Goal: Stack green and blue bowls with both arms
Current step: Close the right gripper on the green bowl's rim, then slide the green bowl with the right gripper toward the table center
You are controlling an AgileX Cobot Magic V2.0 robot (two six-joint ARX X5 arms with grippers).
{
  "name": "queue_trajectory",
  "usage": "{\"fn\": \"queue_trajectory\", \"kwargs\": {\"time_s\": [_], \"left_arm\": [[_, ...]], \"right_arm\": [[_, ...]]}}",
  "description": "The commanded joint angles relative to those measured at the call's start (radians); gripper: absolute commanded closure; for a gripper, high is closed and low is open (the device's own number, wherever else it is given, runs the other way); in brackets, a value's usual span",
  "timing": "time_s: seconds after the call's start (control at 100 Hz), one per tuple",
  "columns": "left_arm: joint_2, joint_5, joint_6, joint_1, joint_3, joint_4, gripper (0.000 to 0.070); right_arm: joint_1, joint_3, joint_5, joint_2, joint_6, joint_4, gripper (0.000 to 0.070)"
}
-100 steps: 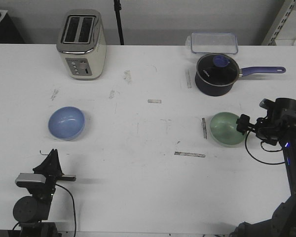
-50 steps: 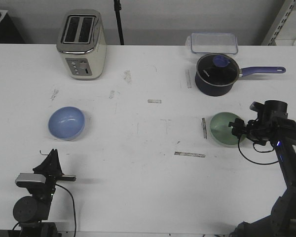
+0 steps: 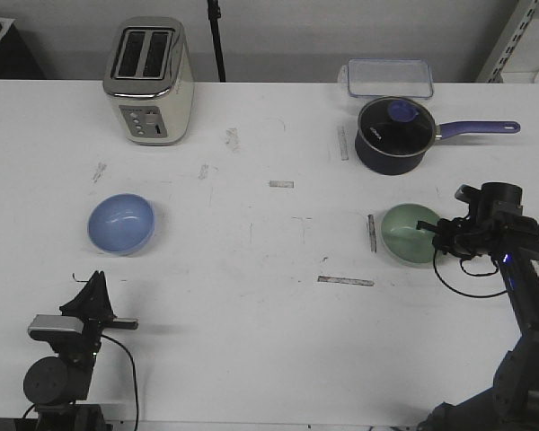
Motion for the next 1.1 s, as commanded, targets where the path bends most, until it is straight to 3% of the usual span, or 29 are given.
{"fn": "queue_trajectory", "kwargs": {"time_s": [0.0, 0.18, 0.38, 0.67, 1.09], "left_arm": [[-0.002, -0.002, 0.009, 0.001, -0.022, 0.011, 0.0698], [-0.002, -0.002, 0.009, 0.001, -0.022, 0.011, 0.0698], [-0.002, -0.002, 0.009, 0.001, -0.022, 0.011, 0.0698], [-0.002, -0.002, 0.009, 0.001, -0.022, 0.011, 0.0698], [-0.002, -0.002, 0.009, 0.001, -0.022, 0.011, 0.0698]], "right_arm": [[0.001, 0.010, -0.001, 0.011, 0.007, 0.006, 0.0686], [0.001, 0.012, -0.014, -0.029, 0.026, -0.003, 0.0685], [0.018, 0.012, -0.116, -0.108, 0.059, 0.002, 0.0686], [0.220, 0.011, -0.129, -0.153, 0.119, 0.010, 0.0686], [0.613, 0.011, 0.135, -0.127, 0.438, 0.101, 0.0687]]}}
